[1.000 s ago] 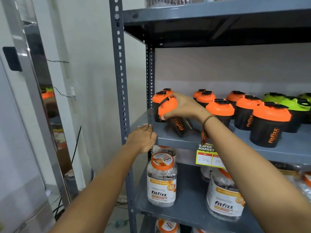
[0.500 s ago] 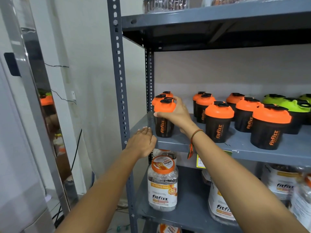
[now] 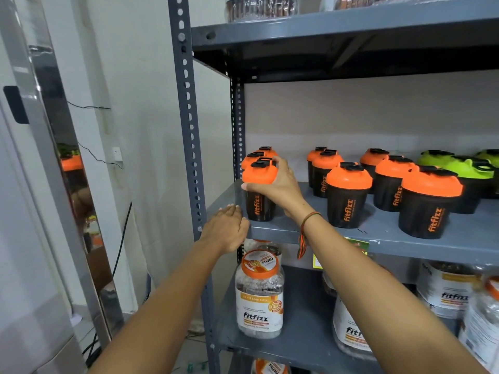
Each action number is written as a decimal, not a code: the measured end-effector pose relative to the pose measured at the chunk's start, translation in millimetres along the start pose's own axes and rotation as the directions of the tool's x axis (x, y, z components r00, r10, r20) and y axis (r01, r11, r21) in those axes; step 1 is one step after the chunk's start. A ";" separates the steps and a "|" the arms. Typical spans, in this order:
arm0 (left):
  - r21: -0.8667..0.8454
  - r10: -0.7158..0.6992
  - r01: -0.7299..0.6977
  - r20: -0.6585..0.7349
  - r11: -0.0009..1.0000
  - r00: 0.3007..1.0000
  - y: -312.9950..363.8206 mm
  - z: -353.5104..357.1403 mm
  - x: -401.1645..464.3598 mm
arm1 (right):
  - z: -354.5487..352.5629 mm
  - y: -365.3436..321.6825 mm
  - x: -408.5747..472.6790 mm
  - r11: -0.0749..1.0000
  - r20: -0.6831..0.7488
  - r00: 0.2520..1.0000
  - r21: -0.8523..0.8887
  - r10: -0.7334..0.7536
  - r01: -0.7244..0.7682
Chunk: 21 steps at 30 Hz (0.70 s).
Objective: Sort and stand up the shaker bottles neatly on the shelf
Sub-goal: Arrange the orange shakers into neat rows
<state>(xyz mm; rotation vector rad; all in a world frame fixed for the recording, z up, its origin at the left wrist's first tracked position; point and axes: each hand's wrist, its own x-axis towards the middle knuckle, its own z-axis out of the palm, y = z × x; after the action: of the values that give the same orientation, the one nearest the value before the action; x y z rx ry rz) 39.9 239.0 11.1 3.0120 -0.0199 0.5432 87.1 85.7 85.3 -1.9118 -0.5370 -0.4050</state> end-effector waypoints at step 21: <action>-0.837 -0.437 0.094 -0.182 0.539 0.881 50.6 -17.0 13.4 | -107.7 27.7 -64.5 0.957 -0.652 0.704 -0.239 -0.282 0.162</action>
<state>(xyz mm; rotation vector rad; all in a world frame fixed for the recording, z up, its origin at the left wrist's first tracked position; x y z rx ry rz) 45.2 190.0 35.5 1.9064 0.1777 0.7892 44.2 -34.8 72.3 -1.6826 -0.2342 -1.2930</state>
